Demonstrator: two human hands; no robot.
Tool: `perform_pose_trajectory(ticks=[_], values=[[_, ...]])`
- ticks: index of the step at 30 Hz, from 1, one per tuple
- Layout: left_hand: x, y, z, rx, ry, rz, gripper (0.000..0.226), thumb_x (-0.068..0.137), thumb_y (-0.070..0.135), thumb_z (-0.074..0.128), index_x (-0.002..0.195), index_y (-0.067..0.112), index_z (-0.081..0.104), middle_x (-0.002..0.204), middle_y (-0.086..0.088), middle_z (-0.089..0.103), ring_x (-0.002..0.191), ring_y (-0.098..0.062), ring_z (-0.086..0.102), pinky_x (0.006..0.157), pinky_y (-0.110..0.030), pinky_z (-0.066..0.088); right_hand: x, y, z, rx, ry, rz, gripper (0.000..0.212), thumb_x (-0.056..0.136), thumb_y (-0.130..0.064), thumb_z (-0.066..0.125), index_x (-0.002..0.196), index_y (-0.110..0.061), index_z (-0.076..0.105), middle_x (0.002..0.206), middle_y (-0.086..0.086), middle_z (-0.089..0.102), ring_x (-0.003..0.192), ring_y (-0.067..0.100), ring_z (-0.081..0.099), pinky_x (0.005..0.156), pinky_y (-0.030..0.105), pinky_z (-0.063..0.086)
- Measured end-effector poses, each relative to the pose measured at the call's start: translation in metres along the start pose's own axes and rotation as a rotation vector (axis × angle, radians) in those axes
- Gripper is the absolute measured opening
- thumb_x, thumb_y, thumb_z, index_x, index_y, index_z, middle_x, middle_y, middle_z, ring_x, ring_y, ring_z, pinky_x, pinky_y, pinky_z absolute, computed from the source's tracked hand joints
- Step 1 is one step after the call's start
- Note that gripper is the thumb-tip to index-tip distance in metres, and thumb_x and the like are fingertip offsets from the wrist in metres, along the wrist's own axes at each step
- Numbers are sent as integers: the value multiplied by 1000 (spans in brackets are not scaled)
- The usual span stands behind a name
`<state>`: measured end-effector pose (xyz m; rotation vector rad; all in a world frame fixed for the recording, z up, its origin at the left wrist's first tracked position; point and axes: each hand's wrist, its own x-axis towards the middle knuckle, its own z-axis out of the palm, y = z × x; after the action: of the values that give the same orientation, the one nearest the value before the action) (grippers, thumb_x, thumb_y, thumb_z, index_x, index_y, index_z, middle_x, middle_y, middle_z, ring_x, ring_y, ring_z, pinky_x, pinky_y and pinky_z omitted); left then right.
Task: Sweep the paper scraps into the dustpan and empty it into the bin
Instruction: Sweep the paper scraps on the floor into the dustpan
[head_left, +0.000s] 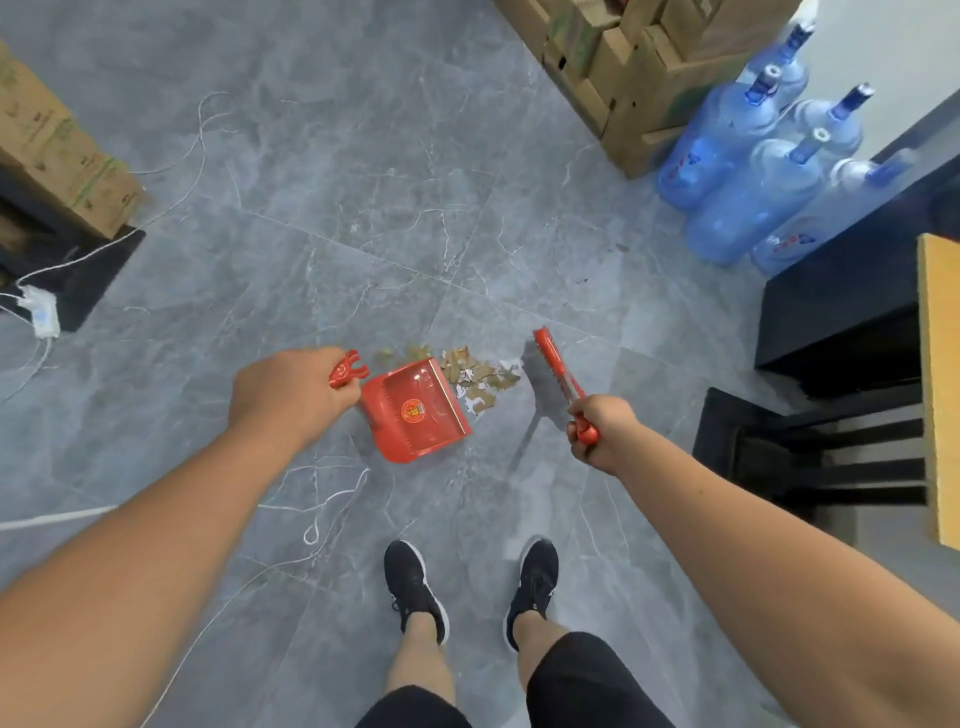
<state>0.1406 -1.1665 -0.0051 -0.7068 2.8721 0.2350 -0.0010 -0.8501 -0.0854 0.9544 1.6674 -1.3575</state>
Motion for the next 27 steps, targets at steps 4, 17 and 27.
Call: perform_pose_trajectory(ticks=[4, 17, 27], values=[[11, -6, 4, 1, -13, 80, 25, 83, 49, 56, 78, 25, 56, 83, -1, 67, 84, -32, 64, 61, -31, 39, 4, 10, 21, 49, 25, 16, 16, 92, 2, 42, 96, -11, 48, 61, 5, 40, 48, 14, 40, 34, 12, 26], [26, -46, 6, -14, 15, 110, 24, 85, 47, 57, 87, 25, 65, 84, 1, 68, 84, -29, 64, 63, -31, 40, 5, 27, 112, -47, -45, 99, 33, 94, 0, 41, 124, -14, 47, 66, 6, 45, 39, 9, 40, 33, 14, 32], [22, -94, -7, -68, 43, 22, 21, 84, 47, 60, 86, 27, 65, 84, 0, 67, 84, -31, 64, 67, -33, 47, -18, 43, 164, -74, -98, 87, 18, 92, 1, 42, 105, -10, 47, 67, 7, 44, 51, 13, 42, 38, 14, 30]])
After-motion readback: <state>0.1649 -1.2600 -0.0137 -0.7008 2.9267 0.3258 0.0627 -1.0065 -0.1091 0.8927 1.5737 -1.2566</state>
